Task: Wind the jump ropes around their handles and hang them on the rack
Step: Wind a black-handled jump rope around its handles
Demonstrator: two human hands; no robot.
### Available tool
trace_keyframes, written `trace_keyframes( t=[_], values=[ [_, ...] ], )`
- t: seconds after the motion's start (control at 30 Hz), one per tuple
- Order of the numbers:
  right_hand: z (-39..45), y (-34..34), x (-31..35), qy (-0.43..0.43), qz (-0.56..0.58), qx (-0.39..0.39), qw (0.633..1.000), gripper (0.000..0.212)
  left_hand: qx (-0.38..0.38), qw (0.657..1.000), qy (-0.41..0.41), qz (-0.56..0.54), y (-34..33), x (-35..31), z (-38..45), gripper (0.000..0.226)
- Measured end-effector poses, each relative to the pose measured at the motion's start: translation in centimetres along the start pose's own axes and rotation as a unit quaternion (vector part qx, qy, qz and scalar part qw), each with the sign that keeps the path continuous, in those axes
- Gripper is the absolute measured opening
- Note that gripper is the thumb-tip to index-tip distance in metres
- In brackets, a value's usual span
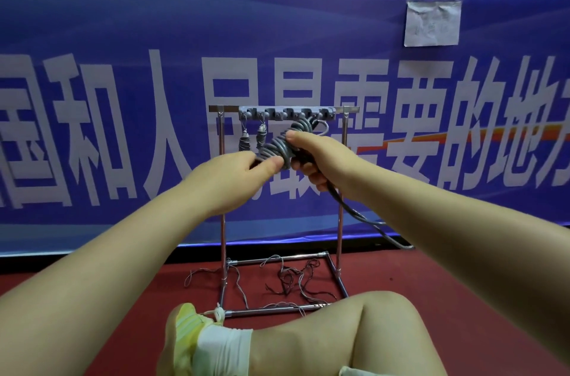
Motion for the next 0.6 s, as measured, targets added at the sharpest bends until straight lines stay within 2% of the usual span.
trace_keyframes(
  t=[0.07,0.13,0.23,0.3,0.4,0.53,0.6],
  values=[
    [-0.1,0.0,-0.3,0.021,0.026,-0.004,0.999,0.043,0.078,0.984,0.047,-0.151,-1.0,0.2,-0.2,0.06],
    [-0.2,-0.2,-0.4,0.046,0.066,0.009,0.997,0.04,0.152,0.943,0.101,-0.278,-1.9,0.7,-0.7,0.068],
    [-0.5,-0.3,-0.3,0.083,0.125,0.052,0.987,0.024,0.246,0.868,0.112,-0.416,-2.7,0.6,-1.6,0.069],
    [-0.7,-0.2,0.0,0.105,0.158,0.09,0.978,0.019,0.285,0.82,0.106,-0.485,-2.9,0.1,-2.1,0.079],
    [-1.3,0.1,0.4,0.129,0.171,0.127,0.968,0.017,0.303,0.76,0.126,-0.561,-3.7,-0.9,-2.5,0.095],
    [-1.9,0.3,0.8,0.159,0.122,0.143,0.969,0.029,0.304,0.732,0.174,-0.585,-4.7,-1.9,-3.1,0.084],
    [-1.9,0.8,0.5,0.149,0.073,0.144,0.976,0.036,0.271,0.759,0.189,-0.561,-4.5,-1.7,-2.9,0.08]
  ],
)
Point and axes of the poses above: each hand's wrist, its own z-axis towards the middle knuckle, its own y-axis out of the back of the hand, x = y × z, the point moved 6 cm from there along z, towards the middle knuckle, and after that the axes turned 15 degrees about -z, right-handed, at the moved point
